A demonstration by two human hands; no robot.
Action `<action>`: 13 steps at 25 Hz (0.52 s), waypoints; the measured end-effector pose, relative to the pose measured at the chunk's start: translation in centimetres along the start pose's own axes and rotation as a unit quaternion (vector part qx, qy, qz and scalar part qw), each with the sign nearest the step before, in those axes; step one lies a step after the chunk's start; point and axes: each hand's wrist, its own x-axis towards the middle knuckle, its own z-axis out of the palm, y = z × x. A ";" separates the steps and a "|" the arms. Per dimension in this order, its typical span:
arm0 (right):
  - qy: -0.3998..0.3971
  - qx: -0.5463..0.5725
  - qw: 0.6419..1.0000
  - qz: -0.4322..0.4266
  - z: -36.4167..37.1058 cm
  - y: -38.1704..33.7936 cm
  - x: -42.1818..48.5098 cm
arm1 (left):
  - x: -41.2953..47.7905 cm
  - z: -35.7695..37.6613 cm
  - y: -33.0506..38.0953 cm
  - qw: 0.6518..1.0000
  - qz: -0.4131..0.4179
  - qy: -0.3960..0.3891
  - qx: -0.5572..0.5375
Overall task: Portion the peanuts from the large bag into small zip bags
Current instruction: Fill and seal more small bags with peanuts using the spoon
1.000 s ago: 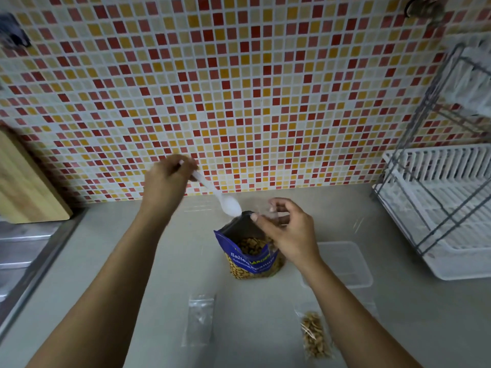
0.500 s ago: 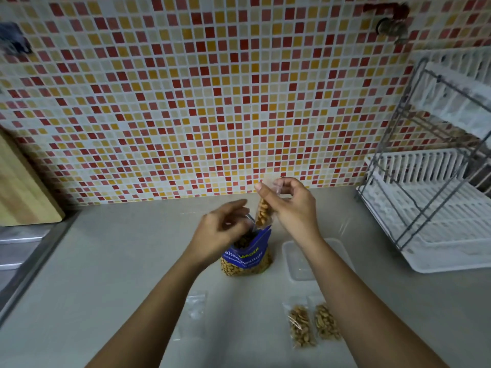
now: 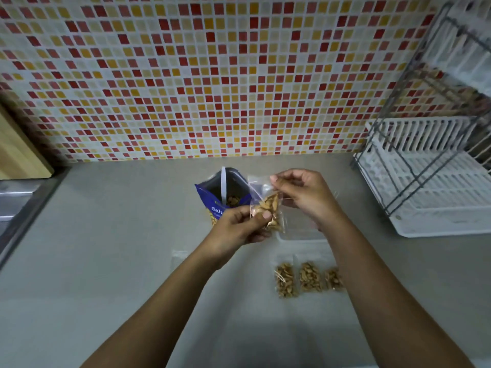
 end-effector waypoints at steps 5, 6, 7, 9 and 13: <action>-0.058 -0.038 0.995 0.077 -0.4 6.1 -1.4 | -1.0 0.3 -5.8 0.995 -0.099 -0.011 -0.027; -0.066 -0.063 0.992 0.089 -0.3 7.5 -1.5 | -1.2 0.3 -7.1 0.991 -0.125 -0.004 -0.049; -0.068 -0.099 0.989 0.090 0.0 8.8 -1.5 | -1.3 0.2 -8.4 0.987 -0.150 0.005 -0.065; -0.061 -0.203 0.975 0.062 0.7 11.3 -1.5 | -1.3 0.2 -10.6 0.980 -0.192 0.037 -0.044; -0.061 -0.347 0.936 0.012 2.6 14.2 -1.9 | -1.6 0.5 -14.3 0.937 -0.205 0.153 0.239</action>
